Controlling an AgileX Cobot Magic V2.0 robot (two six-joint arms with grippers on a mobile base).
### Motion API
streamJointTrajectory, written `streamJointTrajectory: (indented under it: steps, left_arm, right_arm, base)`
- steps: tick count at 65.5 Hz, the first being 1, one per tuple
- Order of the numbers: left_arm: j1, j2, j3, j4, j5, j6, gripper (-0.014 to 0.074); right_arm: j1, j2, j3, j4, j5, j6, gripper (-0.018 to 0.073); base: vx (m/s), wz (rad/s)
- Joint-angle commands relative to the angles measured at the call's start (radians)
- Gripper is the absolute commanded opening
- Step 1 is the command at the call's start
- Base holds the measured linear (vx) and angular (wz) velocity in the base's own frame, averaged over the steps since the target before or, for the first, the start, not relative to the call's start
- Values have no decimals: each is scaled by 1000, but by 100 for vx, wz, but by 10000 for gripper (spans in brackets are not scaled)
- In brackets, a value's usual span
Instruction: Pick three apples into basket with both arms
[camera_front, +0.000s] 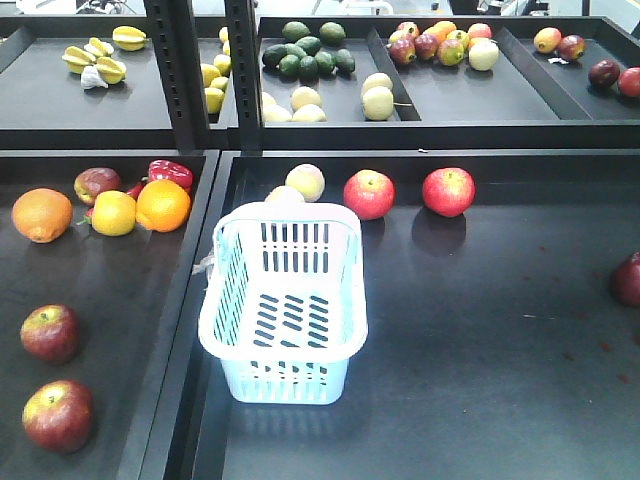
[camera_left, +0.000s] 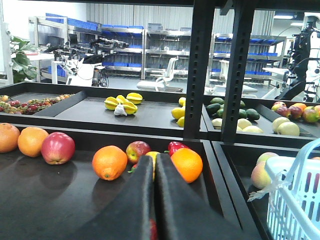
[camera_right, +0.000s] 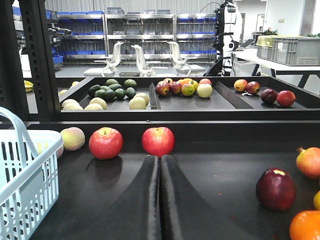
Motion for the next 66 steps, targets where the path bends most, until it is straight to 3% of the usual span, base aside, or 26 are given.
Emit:
streamJointTrajectory:
  steps: [1,66]
  left_arm:
    - [-6,-15,23,-8,-71,-7,-6]
    - [-6,-15,23,-8,-71,-7,-6]
  right_arm:
    - [-7,-10,15,-6,-74,-9,-5]
    - [-7,-10,15,-6,-74,-9,-5]
  base:
    - [1,0]
    - [0,0]
